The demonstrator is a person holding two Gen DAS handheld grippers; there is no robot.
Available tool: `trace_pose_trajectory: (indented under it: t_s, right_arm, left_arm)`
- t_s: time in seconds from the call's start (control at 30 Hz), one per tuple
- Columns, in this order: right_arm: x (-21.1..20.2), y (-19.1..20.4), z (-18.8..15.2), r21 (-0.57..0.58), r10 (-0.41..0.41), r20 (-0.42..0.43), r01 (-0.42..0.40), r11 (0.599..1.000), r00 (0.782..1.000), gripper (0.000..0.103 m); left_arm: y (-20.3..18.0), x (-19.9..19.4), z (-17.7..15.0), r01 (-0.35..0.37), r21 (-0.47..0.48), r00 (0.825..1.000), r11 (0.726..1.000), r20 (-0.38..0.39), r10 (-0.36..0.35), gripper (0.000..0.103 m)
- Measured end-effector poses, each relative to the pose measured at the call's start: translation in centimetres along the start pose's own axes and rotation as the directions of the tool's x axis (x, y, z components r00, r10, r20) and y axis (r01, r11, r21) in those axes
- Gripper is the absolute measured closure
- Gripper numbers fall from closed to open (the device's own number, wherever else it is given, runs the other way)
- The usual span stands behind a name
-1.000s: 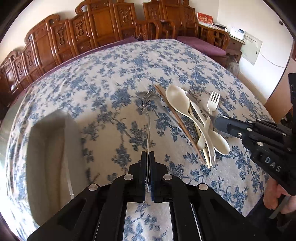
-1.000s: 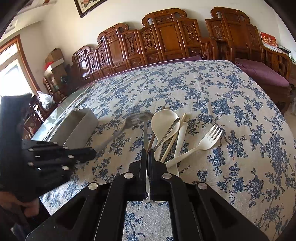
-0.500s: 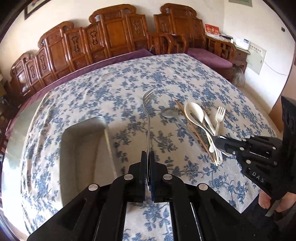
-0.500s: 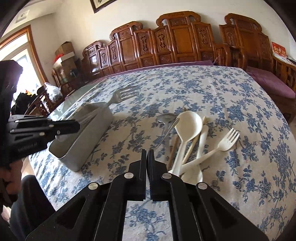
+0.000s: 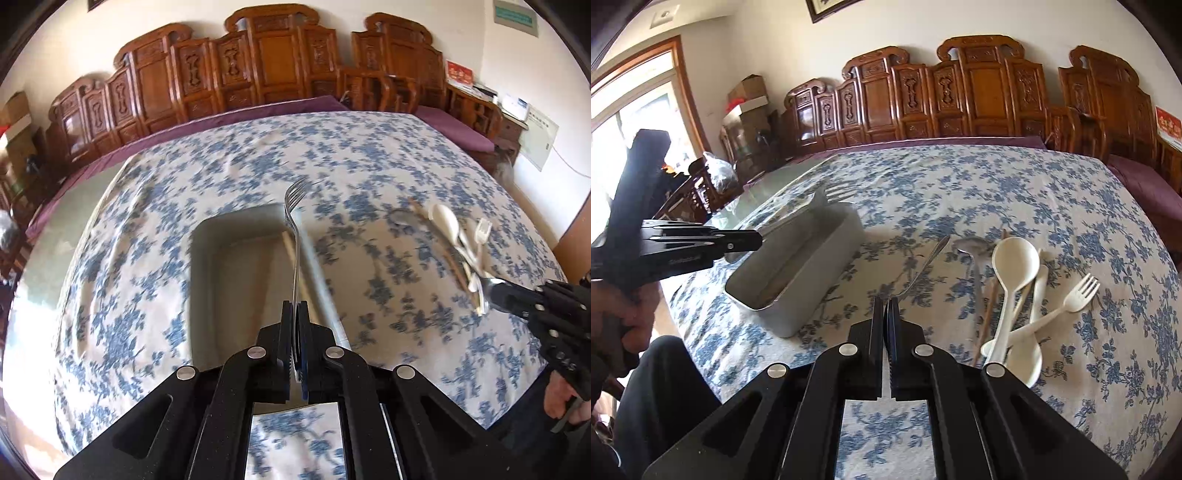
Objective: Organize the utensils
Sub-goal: 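Carry the metal fork into the grey tray and open the left tool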
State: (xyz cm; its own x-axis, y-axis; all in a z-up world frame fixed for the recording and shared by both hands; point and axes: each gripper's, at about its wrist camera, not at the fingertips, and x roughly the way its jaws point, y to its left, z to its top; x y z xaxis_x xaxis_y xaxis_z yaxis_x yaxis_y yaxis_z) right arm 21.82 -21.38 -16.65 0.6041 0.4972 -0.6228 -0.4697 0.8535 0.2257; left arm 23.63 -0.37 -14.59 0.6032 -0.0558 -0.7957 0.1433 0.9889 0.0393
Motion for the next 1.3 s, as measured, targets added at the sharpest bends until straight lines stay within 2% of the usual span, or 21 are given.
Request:
trace_pose_trajectory:
  t_s: [0.27,0.53,0.8,0.97,1.03,1.3]
  right_arm:
    - [1.0,1.3,-0.6,-0.034,0.009,-0.029,-0.01,0.999,1.0,0.1]
    - [1.9,1.7,-0.4,-0.033,0.032,-0.042,-0.033,0.999,0.999,0.1]
    - [2.4,2.3,-0.5,-0.042,0.035,-0.06,-0.038,0.998,0.998,0.1]
    - [2.9,3.0,-0.4,-0.055,0.032,-0.074,-0.036,0.998,0.997,0.1]
    - [3.0,3.3,-0.2,-0.061,0.03,-0.077,-0.034,0.998,0.997,0.1]
    - [3.2,5.7,2.4,-0.114,0.03,-0.081,-0.039,0.993,0.996,0.1]
  left_arm:
    - [3.9,2.6,-0.7,-0.034,-0.071,0.998,0.997,-0.049,0.03,0.101]
    - [4.1,4.8,-1.0,-0.059,-0.058,0.994,0.997,-0.095,0.053,0.101]
    - [4.3,6.1,-1.4,-0.04,-0.071,0.991,0.997,-0.129,0.03,0.1]
    - [4.6,5.4,-1.1,-0.022,-0.072,0.995,0.997,-0.095,0.015,0.097]
    - [4.8,4.8,-0.9,-0.019,-0.071,0.997,0.997,-0.073,0.014,0.092]
    - [6.5,2.2,-0.8,0.003,-0.093,1.0,0.996,0.029,0.0,0.092]
